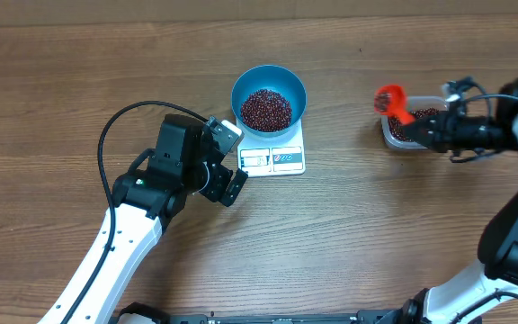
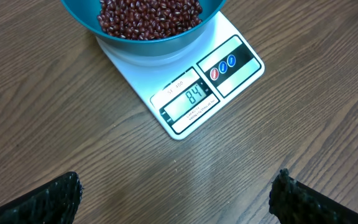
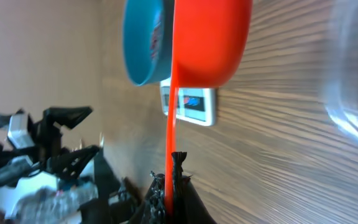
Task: Scoop item into bowl and weigh 150g on scale
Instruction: 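Carry the filled scoop left over the blue bowl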
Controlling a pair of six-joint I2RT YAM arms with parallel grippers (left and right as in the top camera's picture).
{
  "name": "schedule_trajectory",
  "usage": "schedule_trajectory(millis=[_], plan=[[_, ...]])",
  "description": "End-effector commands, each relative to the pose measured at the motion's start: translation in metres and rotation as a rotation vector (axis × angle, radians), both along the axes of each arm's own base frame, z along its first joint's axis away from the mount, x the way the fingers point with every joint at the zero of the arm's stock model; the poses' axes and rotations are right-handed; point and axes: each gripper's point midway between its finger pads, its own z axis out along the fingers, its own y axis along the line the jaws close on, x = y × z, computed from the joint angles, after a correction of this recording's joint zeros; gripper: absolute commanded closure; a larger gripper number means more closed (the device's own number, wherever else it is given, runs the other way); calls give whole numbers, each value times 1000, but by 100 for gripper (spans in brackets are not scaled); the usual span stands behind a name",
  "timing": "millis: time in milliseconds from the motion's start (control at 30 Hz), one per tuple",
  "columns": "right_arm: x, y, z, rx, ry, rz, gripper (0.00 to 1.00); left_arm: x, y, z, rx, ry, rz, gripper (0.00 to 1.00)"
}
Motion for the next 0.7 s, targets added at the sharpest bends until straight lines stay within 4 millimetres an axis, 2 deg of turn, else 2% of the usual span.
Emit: schedule_trajectory(millis=[0, 233, 500, 667], plan=[[11, 27, 24, 49, -84, 62, 96, 1, 2, -3, 2, 10, 16, 1], [25, 83, 35, 44, -92, 150, 96, 1, 2, -3, 2, 10, 16, 1], [39, 143, 15, -122, -76, 187, 96, 1, 2, -3, 3, 10, 17, 0], [45, 167, 10, -286, -119, 198, 96, 1, 2, -3, 2, 10, 16, 0]])
